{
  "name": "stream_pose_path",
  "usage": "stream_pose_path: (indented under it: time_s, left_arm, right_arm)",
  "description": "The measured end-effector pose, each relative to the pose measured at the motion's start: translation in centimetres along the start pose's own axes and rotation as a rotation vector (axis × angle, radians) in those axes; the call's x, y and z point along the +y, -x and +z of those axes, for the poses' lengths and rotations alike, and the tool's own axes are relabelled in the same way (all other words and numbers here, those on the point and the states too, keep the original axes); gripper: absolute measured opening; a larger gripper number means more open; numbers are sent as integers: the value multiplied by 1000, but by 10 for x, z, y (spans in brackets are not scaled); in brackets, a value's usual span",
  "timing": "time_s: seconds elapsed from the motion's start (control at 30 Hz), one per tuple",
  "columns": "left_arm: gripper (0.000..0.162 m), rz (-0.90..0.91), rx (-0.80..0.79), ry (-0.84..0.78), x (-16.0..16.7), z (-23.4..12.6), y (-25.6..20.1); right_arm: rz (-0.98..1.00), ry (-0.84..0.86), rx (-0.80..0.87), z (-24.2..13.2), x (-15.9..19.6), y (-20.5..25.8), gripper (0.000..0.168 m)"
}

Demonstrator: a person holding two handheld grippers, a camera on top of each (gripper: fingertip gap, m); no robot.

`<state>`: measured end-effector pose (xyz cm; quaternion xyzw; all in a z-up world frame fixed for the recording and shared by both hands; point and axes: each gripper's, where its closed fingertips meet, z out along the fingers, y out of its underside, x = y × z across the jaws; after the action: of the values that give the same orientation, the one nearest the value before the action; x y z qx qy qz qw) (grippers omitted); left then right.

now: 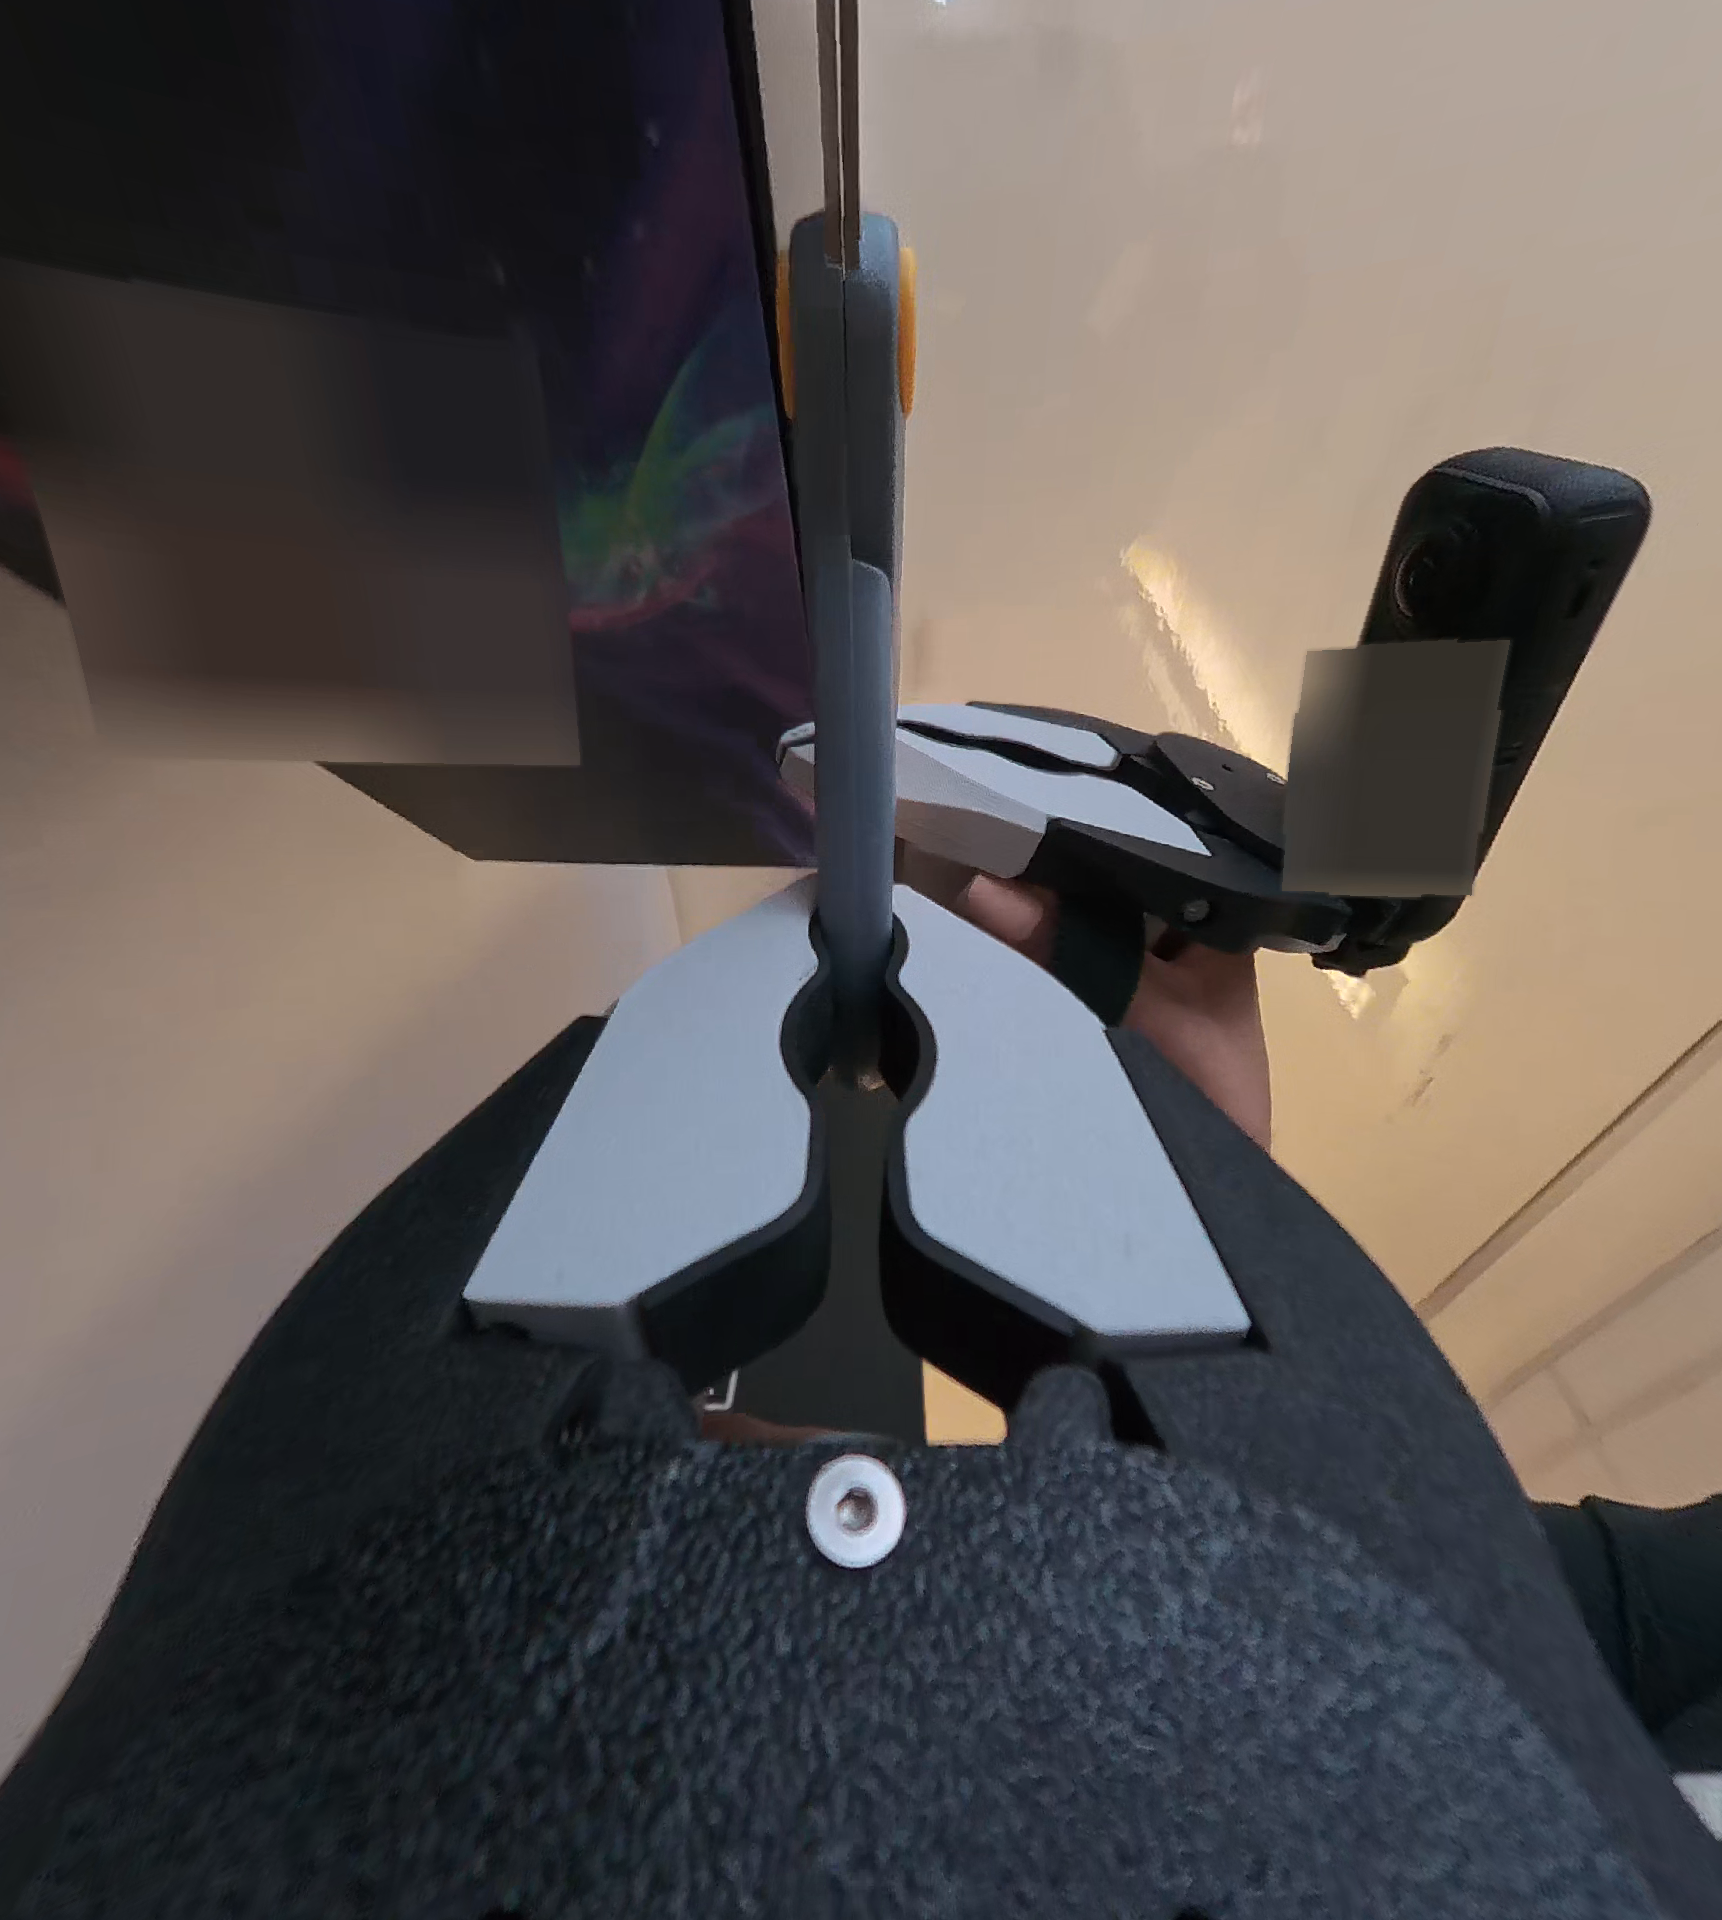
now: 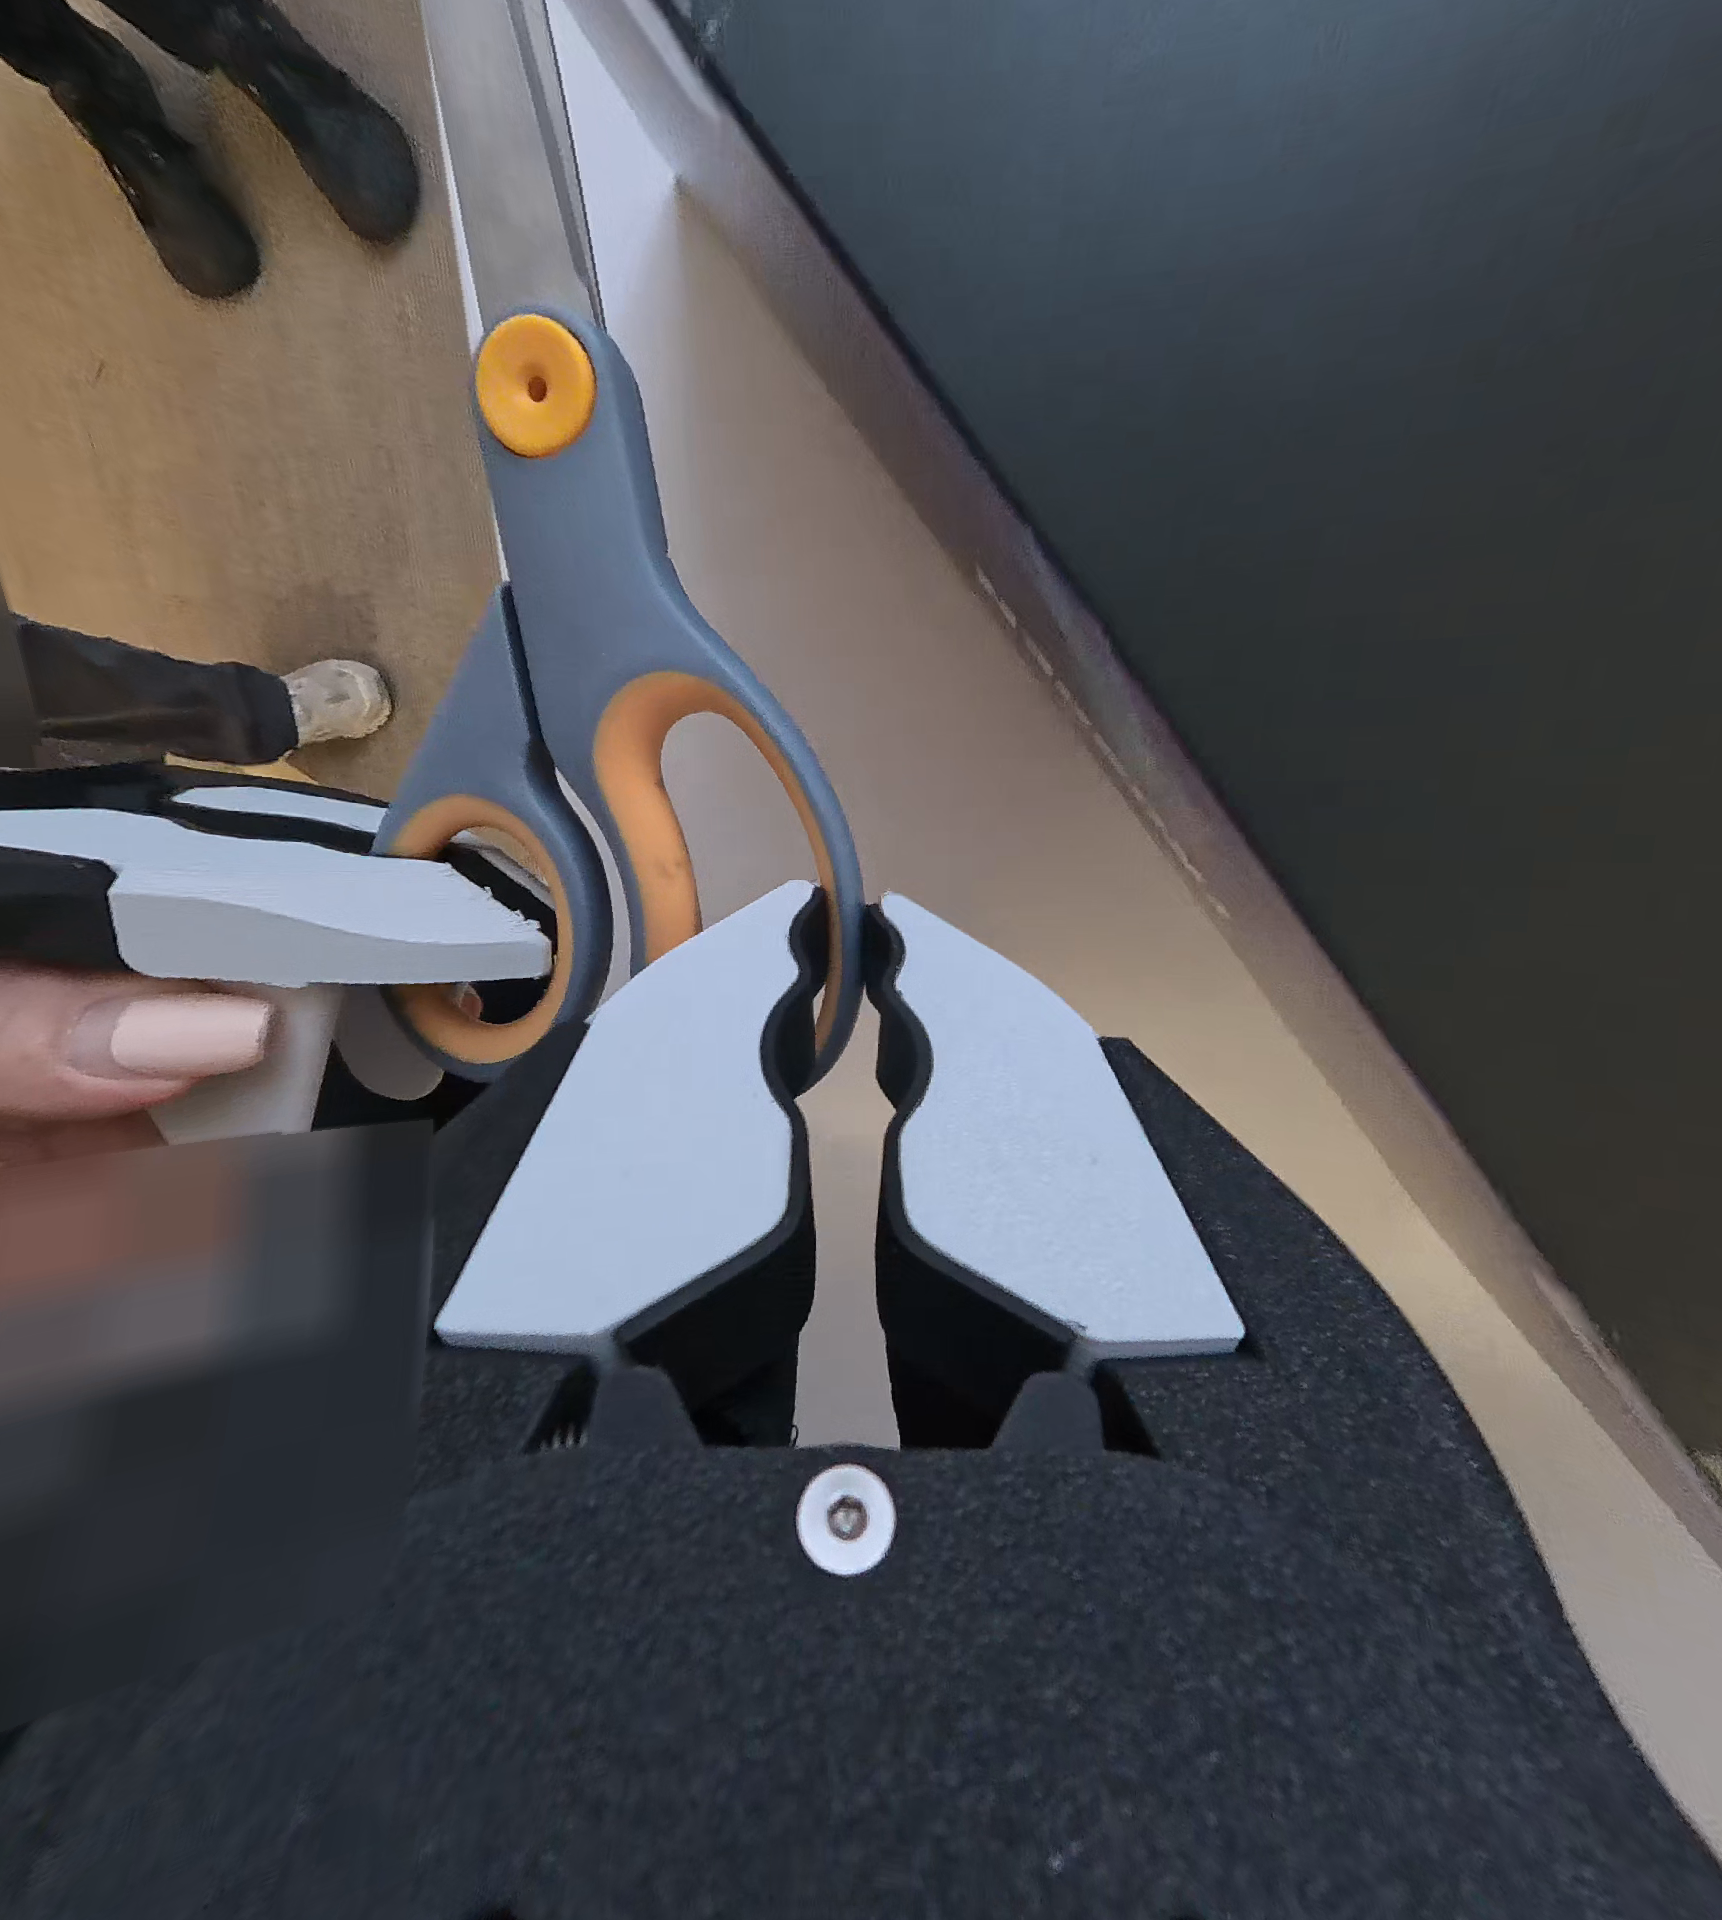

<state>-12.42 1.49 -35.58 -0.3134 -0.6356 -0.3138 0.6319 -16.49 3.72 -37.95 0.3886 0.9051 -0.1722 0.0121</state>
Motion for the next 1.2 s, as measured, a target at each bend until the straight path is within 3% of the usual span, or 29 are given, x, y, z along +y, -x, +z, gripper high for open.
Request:
stream_pose_path:
  time_s: [0.4,1.2]
  left_arm:
    - [2,-74,69,80,36,16,-7]
    - [2,-78,79,94,35,10,-1]
  right_arm:
    - [21,42,32,-23,33,-10,6]
    - [35,52,-4,-23,35,-10,6]
